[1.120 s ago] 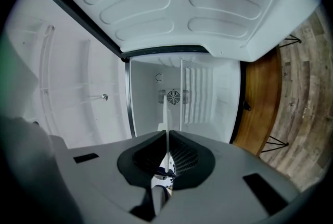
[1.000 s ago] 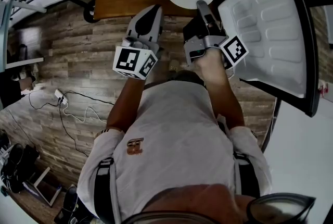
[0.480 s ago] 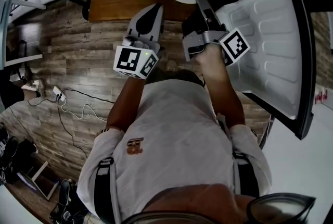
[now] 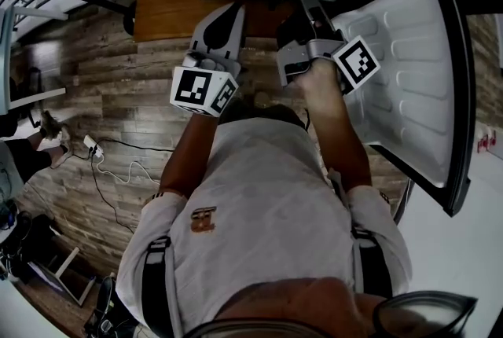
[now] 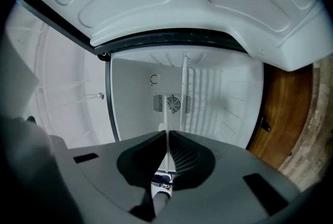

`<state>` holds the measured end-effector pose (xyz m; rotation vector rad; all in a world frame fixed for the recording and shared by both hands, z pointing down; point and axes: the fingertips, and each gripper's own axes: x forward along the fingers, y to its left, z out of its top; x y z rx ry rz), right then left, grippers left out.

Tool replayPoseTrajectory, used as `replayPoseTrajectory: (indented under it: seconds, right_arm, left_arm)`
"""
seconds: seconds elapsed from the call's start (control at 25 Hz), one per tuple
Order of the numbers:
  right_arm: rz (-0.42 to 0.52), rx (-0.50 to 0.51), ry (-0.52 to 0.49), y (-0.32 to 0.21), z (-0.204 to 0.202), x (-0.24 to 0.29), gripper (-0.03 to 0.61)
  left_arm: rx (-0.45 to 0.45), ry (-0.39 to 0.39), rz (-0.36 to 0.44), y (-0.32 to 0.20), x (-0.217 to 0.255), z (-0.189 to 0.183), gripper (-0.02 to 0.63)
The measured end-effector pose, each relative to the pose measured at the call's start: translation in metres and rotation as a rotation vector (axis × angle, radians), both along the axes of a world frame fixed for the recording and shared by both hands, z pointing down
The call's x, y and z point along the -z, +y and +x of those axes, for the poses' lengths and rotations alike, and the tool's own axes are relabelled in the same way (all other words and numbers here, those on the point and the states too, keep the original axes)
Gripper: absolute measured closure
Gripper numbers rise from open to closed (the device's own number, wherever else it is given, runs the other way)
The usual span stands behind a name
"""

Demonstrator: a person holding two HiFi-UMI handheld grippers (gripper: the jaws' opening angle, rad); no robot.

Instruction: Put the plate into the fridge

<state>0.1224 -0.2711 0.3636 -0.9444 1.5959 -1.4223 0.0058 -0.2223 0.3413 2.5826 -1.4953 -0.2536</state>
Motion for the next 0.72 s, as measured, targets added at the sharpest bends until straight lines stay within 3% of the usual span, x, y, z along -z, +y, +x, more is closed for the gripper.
replayPoseTrajectory:
  seconds: [0.36,0.72]
  right_arm:
    - [-0.032,-0.053,0.017,-0.077,-0.034,0.031,0.537]
    - [-0.056,-0.083,0.020,-0.082,-0.030,0.007,0.537]
  left_arm:
    - [-0.022,0.007,-0.004,-0.070,0.036,-0.044,0.595]
    - [-0.044,0.013,-0.005,-0.072,0.015,-0.042,0.595]
